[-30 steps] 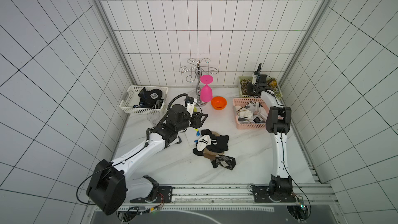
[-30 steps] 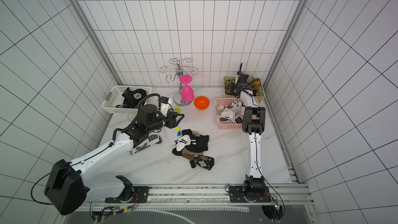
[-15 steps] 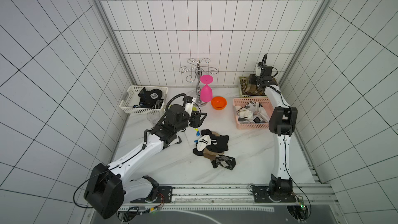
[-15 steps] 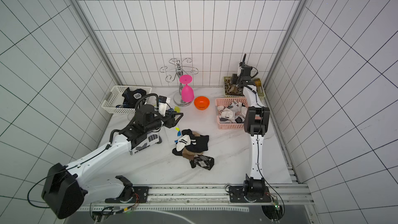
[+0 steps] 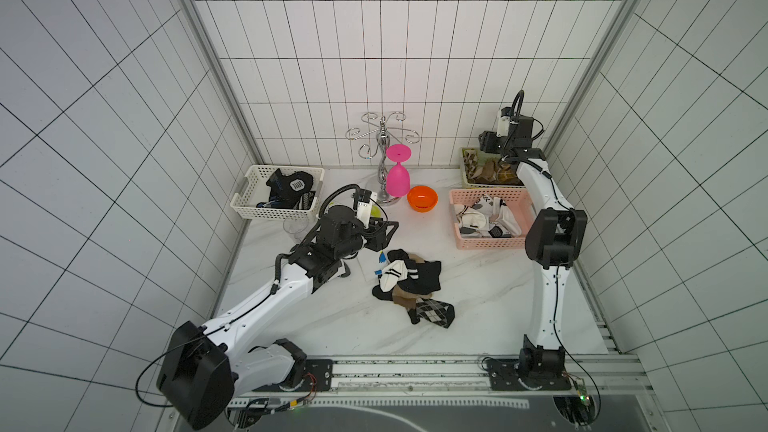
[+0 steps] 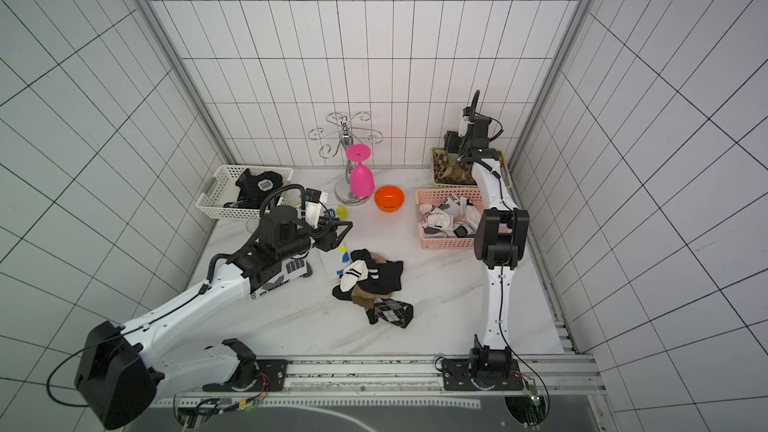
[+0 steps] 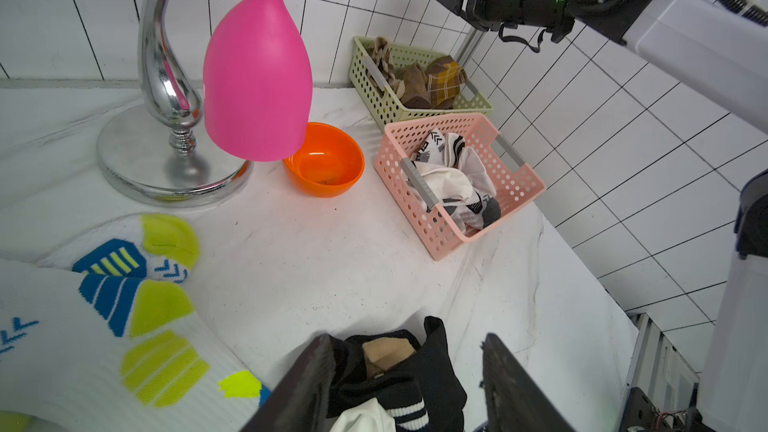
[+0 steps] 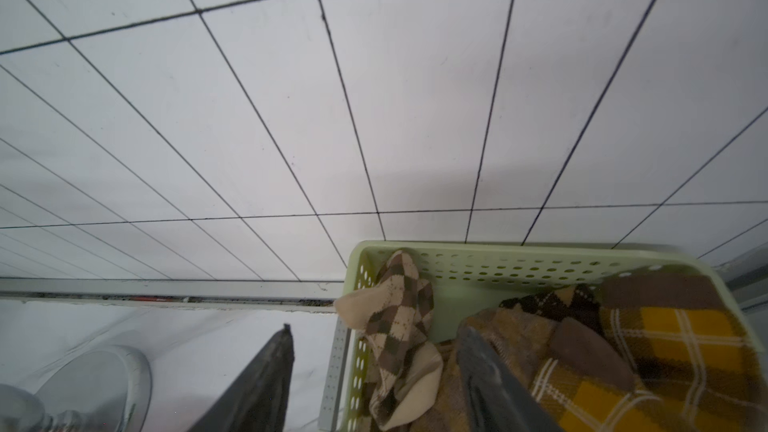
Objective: Sort the socks into the basket by color
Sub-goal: Pick up the sock at the center of the board.
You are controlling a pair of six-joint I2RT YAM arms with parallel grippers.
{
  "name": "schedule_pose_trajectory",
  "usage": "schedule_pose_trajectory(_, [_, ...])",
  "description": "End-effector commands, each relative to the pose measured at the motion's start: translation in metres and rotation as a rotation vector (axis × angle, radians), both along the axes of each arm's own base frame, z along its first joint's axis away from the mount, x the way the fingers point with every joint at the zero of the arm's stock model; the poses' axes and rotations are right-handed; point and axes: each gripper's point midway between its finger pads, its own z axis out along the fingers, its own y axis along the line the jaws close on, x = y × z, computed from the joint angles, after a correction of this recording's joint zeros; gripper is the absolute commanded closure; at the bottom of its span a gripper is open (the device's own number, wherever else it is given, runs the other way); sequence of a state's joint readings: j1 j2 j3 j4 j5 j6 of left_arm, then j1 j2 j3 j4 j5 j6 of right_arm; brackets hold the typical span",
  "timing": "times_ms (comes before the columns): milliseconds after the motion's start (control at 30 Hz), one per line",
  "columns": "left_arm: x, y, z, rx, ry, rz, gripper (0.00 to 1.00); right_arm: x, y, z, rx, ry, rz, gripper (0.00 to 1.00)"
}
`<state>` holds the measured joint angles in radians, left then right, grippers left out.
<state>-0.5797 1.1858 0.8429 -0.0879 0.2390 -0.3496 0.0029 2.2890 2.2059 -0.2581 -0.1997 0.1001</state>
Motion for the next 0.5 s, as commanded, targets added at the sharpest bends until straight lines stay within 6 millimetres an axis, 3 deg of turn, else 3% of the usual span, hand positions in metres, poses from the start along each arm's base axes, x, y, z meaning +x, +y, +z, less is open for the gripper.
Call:
schedule_pose_trajectory(0, [-0.007,-0.007,-0.023,0.099,0.033,-0.025,0.41,-0.038,0.045,0.019,0.069,0.042,0.078,0.29])
schedule_pose_trajectory(100, [-0.019,-0.017,-0.04,0.173,0.041,-0.057,0.4,-0.076,0.067,0.023,0.145,0.073,0.098,0.22])
schedule_pose_trajectory(233, [-0.036,-0.033,-0.061,0.249,0.056,-0.11,0.39,-0.127,0.08,0.029,0.25,0.098,0.11,0.18])
schedule_pose_trajectory(467, [-0.078,-0.047,-0.099,0.383,0.183,-0.221,0.41,-0.205,0.111,0.044,0.241,0.092,0.192,0.16])
